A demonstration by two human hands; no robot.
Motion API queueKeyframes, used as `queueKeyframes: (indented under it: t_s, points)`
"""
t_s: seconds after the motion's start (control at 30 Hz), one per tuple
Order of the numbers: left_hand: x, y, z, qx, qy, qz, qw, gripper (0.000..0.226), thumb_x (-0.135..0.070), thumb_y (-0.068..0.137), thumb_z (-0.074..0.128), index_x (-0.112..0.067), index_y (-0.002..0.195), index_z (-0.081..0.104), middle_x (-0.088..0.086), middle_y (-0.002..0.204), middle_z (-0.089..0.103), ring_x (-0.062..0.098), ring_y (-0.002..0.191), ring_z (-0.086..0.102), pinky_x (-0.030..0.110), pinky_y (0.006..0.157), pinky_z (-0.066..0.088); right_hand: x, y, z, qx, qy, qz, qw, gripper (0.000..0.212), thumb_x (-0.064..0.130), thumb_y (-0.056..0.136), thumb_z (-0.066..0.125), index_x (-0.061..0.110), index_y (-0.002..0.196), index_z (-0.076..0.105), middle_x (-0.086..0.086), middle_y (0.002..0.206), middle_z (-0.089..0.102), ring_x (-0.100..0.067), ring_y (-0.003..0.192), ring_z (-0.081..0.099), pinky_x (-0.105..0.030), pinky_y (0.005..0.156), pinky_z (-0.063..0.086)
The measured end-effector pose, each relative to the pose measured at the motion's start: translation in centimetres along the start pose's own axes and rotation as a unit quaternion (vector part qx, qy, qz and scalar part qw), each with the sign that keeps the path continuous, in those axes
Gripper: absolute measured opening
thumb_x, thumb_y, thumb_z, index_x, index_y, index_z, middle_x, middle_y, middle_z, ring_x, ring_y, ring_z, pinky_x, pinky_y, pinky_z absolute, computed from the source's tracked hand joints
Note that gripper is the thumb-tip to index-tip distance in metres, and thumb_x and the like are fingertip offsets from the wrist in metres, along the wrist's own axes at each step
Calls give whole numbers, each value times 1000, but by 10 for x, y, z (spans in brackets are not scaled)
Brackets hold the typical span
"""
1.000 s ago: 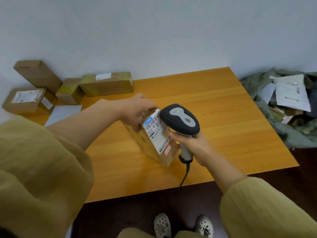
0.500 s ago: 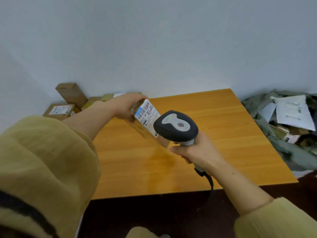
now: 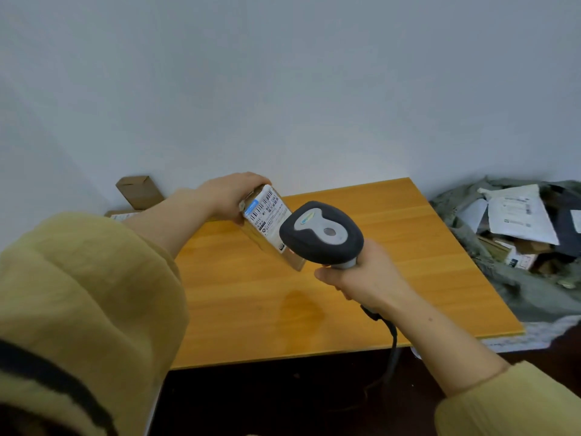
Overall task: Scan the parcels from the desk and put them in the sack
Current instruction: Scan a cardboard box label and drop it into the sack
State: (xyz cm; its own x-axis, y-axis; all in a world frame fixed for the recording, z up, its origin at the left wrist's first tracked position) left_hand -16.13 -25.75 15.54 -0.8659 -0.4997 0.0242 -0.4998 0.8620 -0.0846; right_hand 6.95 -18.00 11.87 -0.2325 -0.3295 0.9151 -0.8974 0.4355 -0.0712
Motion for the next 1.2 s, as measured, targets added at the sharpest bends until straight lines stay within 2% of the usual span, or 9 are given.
queueKeyframes:
  t_s: [0.13,0.33,0.47,0.6,0.77,0.87,0.93,1.03,1.2]
  points:
    - [-12,-1,-5,1,10,1,1000,87,-9,64,85,-21,138,40,1,137,48,22,126,45,38,99,44,0,-9,-10,-9,12,-13,1000,26,17,81,73,22,64,54,9,49,51,-4,44,45,-17,46,38]
    - [-44,1,-13,-13,-31,-35,999,80,-27,60,88,-15,127,47,1,118,54,24,112,52,35,91,44,-24,-22,-36,-34,127,28,991,16,7,82,71,13,75,58,1,54,53,-5,40,47,-22,45,40]
    - [-89,8,-12,-46,-203,-126,970,68,-48,58,87,-17,108,53,-5,99,57,16,87,58,29,71,45,-55,-39,-78,-94,177,67,977,14,5,83,70,-4,93,65,-5,54,52,-14,41,44,-26,45,39]
    - [-147,35,11,-57,-372,-160,912,49,-53,63,82,-13,80,60,2,83,64,17,78,61,32,69,52,-96,-62,-127,-145,230,106,957,12,4,84,69,2,94,64,-7,55,53,-15,40,44,-26,44,39]
    - [-230,75,43,-31,-527,-152,835,44,-37,72,81,-19,101,53,-1,105,60,15,89,60,40,85,53,-166,-97,-184,-218,297,168,915,9,1,84,68,4,91,62,-7,53,55,-17,41,47,-25,43,40]
    - [-274,108,59,-12,-518,-126,846,106,-39,68,83,-23,149,16,0,134,48,21,113,55,43,95,48,-208,-115,-219,-265,309,197,892,12,-1,82,67,3,92,61,-10,57,59,-19,44,53,-25,44,41]
    - [-302,132,65,-5,-502,-98,859,110,-38,68,84,-34,151,11,3,140,44,24,119,52,45,99,46,-238,-121,-246,-290,287,224,885,15,-4,78,66,4,91,62,-11,61,63,-21,50,59,-26,47,43]
    - [-342,172,77,6,-463,-73,883,99,-40,66,84,-34,147,27,4,134,49,22,113,55,42,95,50,-285,-116,-291,-288,164,273,903,11,-6,73,63,4,74,63,-15,66,64,-28,64,63,-30,52,46]
    - [-407,261,99,11,-424,-27,905,88,-42,67,83,-24,141,38,1,126,53,17,104,56,28,81,51,-357,-77,-368,-197,-86,333,918,23,2,72,59,13,55,47,-2,55,50,-18,54,51,-24,50,40]
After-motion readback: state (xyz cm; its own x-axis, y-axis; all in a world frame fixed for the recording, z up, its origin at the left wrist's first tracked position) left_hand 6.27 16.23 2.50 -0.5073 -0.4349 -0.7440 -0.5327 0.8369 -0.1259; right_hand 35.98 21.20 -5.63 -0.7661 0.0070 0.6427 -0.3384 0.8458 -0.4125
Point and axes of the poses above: each hand's wrist, its own y-axis towards the middle knuckle, its own z-axis out of the palm, x = y × z, the point moved 8 cm from there along y, towards the middle knuckle
